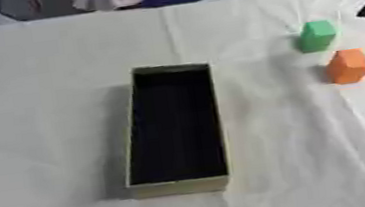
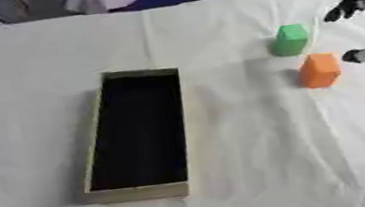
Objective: Pick up objects on the table and place them in the box.
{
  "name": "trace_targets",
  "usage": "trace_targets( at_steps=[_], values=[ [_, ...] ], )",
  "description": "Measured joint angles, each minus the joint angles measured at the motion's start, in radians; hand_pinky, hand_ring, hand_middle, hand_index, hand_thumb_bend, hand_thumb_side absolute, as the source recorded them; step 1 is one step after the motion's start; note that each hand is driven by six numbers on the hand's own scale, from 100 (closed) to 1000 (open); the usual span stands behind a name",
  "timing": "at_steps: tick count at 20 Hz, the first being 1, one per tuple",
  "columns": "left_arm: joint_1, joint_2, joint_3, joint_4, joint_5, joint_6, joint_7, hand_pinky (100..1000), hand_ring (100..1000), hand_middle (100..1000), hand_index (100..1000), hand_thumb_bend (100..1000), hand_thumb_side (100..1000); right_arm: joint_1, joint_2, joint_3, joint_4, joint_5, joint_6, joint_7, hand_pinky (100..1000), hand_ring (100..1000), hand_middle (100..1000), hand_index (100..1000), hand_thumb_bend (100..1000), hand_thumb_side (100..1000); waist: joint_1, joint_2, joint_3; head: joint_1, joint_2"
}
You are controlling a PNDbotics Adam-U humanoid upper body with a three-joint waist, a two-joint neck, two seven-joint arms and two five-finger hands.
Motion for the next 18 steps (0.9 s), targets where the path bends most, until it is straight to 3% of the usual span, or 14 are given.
trace_targets(
  at_steps=[8, 18],
  values=[
    [0.000, -0.001, 0.000, 0.000, 0.000, 0.000, 0.000, 732, 806, 768, 898, 366, 959, -0.019, 0.014, 0.006, 0.025, 0.004, -0.013, -0.006, 907, 916, 910, 1000, 310, 508, 0.006, 0.006, -0.001, -0.026, 0.000],
    [0.000, -0.002, 0.000, 0.000, 0.000, 0.001, 0.000, 732, 806, 768, 899, 364, 960, -0.050, 0.029, 0.020, 0.051, 0.024, -0.020, 0.000, 913, 928, 919, 1000, 324, 519, 0.007, 0.008, 0.002, -0.016, 0.000]
  ],
)
